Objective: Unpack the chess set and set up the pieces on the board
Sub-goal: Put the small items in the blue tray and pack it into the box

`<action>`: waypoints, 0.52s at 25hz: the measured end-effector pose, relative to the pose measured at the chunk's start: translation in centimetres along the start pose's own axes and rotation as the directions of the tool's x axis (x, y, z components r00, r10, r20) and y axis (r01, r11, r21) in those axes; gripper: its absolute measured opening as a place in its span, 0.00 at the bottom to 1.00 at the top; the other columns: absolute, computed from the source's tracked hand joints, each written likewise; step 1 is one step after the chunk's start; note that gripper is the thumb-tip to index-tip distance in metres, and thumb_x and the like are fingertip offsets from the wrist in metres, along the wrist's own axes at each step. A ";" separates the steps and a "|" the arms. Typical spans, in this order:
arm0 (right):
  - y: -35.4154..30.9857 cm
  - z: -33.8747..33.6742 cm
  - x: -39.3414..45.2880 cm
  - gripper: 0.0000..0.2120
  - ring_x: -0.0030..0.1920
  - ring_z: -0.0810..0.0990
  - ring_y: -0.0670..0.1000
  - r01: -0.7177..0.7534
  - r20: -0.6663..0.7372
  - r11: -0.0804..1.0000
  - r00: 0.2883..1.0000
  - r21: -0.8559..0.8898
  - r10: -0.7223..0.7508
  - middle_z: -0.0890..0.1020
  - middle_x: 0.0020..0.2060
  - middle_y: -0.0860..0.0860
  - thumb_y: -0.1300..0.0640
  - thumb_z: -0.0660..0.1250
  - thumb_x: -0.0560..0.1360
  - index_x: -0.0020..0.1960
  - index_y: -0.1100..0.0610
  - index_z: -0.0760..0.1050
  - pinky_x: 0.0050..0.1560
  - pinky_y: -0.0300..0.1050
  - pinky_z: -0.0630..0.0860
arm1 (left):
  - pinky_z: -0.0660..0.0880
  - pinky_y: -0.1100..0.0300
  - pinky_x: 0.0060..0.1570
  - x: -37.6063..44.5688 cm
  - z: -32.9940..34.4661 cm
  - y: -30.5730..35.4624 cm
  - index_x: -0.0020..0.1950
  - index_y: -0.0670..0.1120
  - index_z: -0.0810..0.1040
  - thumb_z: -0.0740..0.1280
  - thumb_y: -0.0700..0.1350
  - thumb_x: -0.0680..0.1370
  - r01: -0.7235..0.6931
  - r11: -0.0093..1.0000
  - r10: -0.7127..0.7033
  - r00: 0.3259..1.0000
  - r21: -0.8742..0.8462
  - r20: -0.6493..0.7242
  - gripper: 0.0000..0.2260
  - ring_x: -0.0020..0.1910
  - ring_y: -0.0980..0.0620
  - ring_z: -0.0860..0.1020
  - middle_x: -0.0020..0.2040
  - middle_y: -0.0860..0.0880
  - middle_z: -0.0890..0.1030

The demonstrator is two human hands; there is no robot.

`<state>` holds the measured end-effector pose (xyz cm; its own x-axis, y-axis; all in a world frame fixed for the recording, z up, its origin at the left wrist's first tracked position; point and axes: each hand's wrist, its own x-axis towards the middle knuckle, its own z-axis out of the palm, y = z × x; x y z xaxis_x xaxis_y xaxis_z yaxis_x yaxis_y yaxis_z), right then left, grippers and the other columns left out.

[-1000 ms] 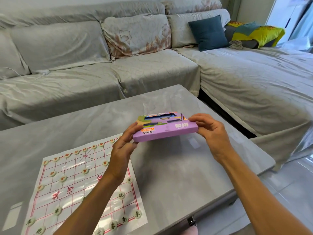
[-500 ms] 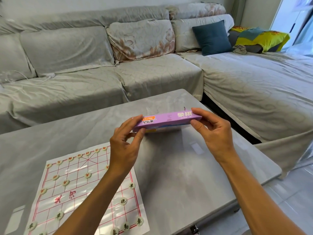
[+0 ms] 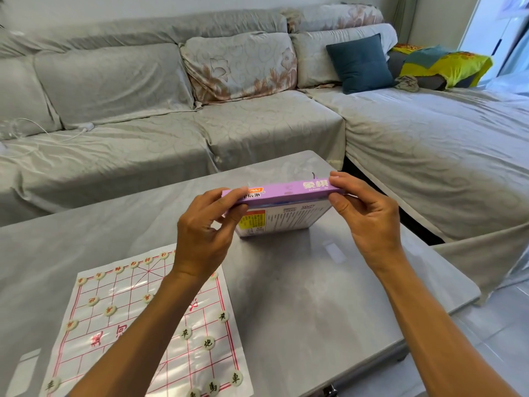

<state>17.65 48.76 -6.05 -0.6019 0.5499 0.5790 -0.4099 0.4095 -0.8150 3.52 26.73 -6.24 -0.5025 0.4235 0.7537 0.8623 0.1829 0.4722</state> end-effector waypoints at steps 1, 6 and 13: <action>0.1 0.1 0.1 0.13 0.59 0.80 0.49 -0.005 -0.005 1.000 1.000 0.004 0.005 0.81 0.58 0.53 0.65 0.69 0.74 0.58 0.56 0.79 0.57 0.40 0.77 | 0.79 0.61 0.51 0.2 0.1 -0.1 0.63 0.46 0.78 0.66 0.48 0.78 0.004 1.000 -0.004 1.000 -0.005 0.006 0.15 0.56 0.50 0.78 0.58 0.46 0.81; 0.2 1.0 1.0 0.13 0.61 0.78 0.49 0.066 -0.013 0.997 0.998 -0.045 -0.066 0.81 0.58 0.51 0.64 0.68 0.75 0.58 0.52 0.79 0.56 0.37 0.75 | 0.76 0.67 0.54 0.5 0.0 -0.4 0.64 0.49 0.76 0.64 0.52 0.78 -0.031 0.999 0.031 0.999 0.016 -0.019 0.16 0.56 0.51 0.77 0.57 0.46 0.80; 1.1 1.9 2.2 0.11 0.60 0.78 0.52 0.022 0.009 0.999 1.000 0.040 -0.022 0.79 0.60 0.52 0.63 0.66 0.77 0.56 0.51 0.79 0.58 0.47 0.76 | 0.73 0.71 0.56 1.1 -0.1 -0.7 0.63 0.53 0.75 0.62 0.49 0.79 0.029 0.997 -0.033 0.998 -0.073 -0.062 0.12 0.62 0.63 0.71 0.64 0.50 0.74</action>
<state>14.57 49.02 -5.67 -0.5986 0.5345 0.5966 -0.4499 0.3919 -0.8025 2.42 27.02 -5.71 -0.5337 0.3615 0.7645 0.8407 0.1293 0.5258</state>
